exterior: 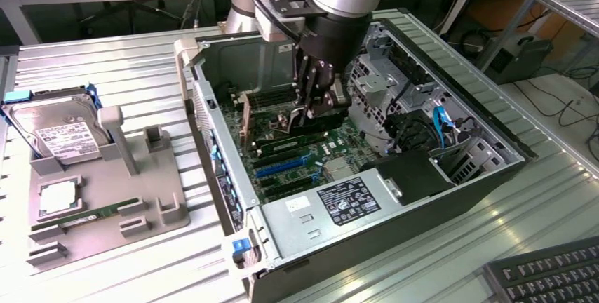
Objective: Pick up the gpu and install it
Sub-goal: 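Insert the gpu into the slot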
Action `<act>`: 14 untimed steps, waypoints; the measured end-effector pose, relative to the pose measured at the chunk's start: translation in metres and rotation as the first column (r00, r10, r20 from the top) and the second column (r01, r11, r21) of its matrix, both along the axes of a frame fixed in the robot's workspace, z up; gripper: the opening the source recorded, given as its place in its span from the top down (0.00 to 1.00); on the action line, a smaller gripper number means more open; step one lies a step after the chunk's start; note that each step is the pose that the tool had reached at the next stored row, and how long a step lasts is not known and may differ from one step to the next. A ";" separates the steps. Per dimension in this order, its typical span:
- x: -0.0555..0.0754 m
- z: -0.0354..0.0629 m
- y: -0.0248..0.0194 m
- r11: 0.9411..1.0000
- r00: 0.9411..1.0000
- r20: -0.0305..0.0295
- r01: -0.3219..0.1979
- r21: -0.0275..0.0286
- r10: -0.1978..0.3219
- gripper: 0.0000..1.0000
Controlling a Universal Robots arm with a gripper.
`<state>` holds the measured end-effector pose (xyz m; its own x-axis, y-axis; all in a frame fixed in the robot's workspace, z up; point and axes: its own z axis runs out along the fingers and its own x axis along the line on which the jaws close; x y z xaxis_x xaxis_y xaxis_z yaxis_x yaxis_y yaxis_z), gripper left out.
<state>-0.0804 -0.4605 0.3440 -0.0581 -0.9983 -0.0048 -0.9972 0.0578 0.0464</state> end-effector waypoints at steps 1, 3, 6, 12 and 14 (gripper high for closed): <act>0.000 -0.0018 0.0000 1.000 1.000 0.000 0.000 0.000 0.000 0.74; 0.000 -0.0046 0.0000 1.000 1.000 0.000 0.000 0.001 0.000 0.74; 0.000 -0.0067 0.0000 1.000 1.000 0.000 0.000 0.002 0.000 0.74; 0.000 -0.0072 0.0000 1.000 1.000 0.000 0.000 0.002 0.000 0.74; 0.000 -0.0072 0.0000 1.000 1.000 0.000 0.000 0.002 0.000 0.74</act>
